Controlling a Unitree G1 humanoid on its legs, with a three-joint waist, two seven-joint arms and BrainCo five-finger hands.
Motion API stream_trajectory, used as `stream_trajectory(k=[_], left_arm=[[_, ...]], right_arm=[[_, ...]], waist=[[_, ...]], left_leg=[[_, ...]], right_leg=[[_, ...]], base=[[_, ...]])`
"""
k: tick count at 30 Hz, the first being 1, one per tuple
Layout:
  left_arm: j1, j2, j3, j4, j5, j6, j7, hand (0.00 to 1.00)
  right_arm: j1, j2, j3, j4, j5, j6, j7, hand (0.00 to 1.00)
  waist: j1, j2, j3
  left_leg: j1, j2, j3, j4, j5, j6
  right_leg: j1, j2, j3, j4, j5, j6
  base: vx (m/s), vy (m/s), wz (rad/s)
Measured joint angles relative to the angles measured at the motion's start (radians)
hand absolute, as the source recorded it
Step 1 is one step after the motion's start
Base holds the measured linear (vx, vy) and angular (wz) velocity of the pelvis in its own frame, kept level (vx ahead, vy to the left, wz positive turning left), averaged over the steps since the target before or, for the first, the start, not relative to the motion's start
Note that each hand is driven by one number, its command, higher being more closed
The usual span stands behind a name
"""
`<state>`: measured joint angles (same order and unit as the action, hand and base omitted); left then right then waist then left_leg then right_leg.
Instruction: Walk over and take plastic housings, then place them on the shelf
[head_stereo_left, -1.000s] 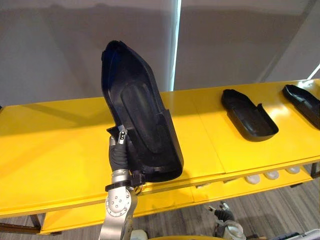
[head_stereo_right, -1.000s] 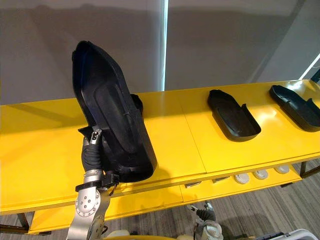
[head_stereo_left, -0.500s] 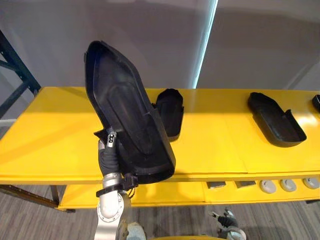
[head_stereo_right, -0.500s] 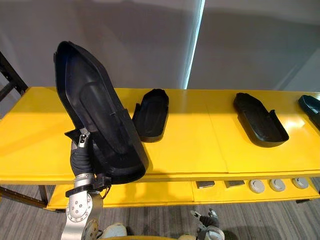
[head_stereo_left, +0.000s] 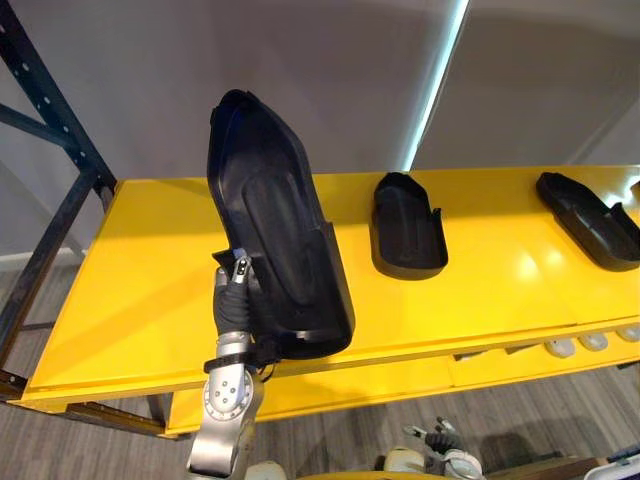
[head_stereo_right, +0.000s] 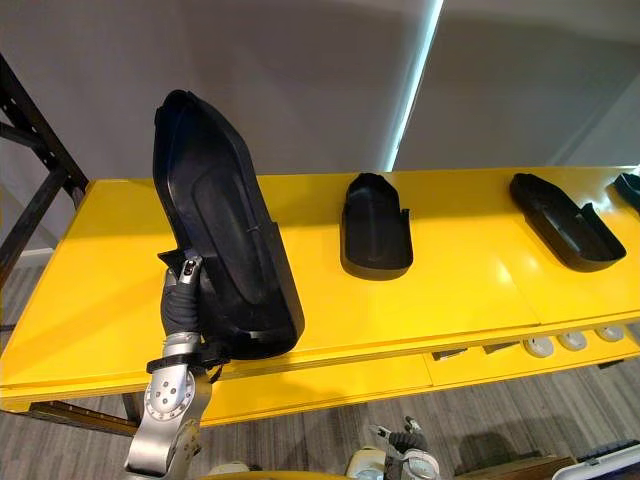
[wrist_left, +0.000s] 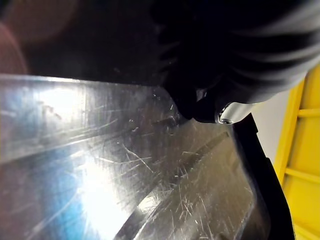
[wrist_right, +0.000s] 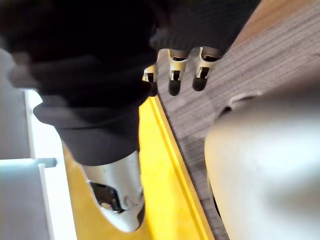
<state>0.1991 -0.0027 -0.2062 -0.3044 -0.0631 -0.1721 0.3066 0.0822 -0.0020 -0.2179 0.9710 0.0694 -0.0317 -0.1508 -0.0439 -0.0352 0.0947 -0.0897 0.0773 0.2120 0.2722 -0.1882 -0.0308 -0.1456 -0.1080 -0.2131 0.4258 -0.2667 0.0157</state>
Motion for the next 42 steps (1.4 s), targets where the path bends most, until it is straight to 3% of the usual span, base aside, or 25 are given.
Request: stream_trajectory(k=[3,7,14,21,24,36,37,42], left_arm=[[0.000,-0.005,-0.008,0.000,0.004,0.008,-0.002,1.00],[0.010,-0.013,0.005,-0.019,0.017,0.008,-0.014,1.00],[0.024,-0.013,0.053,-0.011,0.057,0.022,-0.022,1.00],[-0.043,0.024,0.143,0.164,0.190,0.109,0.007,1.00],[-0.118,0.065,0.184,0.274,0.236,0.141,0.017,1.00],[-0.334,0.159,0.303,0.576,0.312,0.216,0.047,1.00],[-0.349,0.165,0.305,0.591,0.312,0.219,0.046,0.00],[-0.444,0.198,0.335,0.677,0.341,0.243,0.047,0.00]], right_arm=[[0.013,0.013,0.000,-0.020,0.001,-0.001,0.004,0.00],[0.040,0.028,0.001,-0.056,0.001,0.000,0.005,0.00],[0.068,0.037,0.001,-0.056,0.000,0.004,0.016,0.00],[0.095,0.037,0.001,-0.054,-0.004,0.009,0.024,0.00],[0.094,0.034,0.001,-0.055,-0.009,0.009,0.026,0.00],[0.073,0.025,0.001,-0.051,-0.046,0.011,0.052,0.00],[0.072,0.024,0.000,-0.050,-0.047,0.012,0.055,0.00],[0.055,0.021,0.000,-0.045,-0.065,0.012,0.065,0.00]], waist=[[0.010,-0.001,0.004],[0.019,-0.001,-0.009],[0.036,-0.007,-0.048],[0.049,-0.002,-0.090],[0.040,0.004,-0.093],[0.003,0.005,-0.090],[0.003,0.004,-0.089],[-0.002,0.001,-0.065]], left_leg=[[0.038,-0.009,-0.014,-0.074,0.055,-0.009],[0.056,0.008,-0.018,-0.101,0.064,-0.017],[0.072,0.020,0.002,-0.143,0.085,-0.016],[0.128,-0.002,0.011,-0.276,0.155,-0.007],[0.164,-0.008,0.008,-0.371,0.210,-0.012],[0.140,-0.019,-0.006,-0.375,0.224,-0.005],[0.138,-0.019,-0.006,-0.375,0.224,-0.005],[0.132,-0.020,-0.006,-0.375,0.224,-0.005]], right_leg=[[0.022,-0.001,-0.008,-0.024,0.011,-0.011],[0.069,0.020,-0.033,-0.079,0.027,-0.020],[0.126,0.054,-0.026,-0.225,0.113,-0.012],[0.164,0.058,-0.017,-0.324,0.179,-0.004],[0.165,0.067,-0.021,-0.347,0.195,-0.005],[0.174,0.078,-0.019,-0.436,0.252,-0.005],[0.174,0.079,-0.019,-0.441,0.254,-0.005],[0.176,0.088,-0.017,-0.461,0.260,-0.006]], base=[[0.04,-0.036,0.28],[0.02,-0.069,0.15],[0.00,0.027,-0.07],[-0.06,0.044,-0.04],[-0.07,0.001,0.05],[-0.01,0.002,-0.01],[0.00,0.000,0.00],[0.03,-0.006,-0.01]])
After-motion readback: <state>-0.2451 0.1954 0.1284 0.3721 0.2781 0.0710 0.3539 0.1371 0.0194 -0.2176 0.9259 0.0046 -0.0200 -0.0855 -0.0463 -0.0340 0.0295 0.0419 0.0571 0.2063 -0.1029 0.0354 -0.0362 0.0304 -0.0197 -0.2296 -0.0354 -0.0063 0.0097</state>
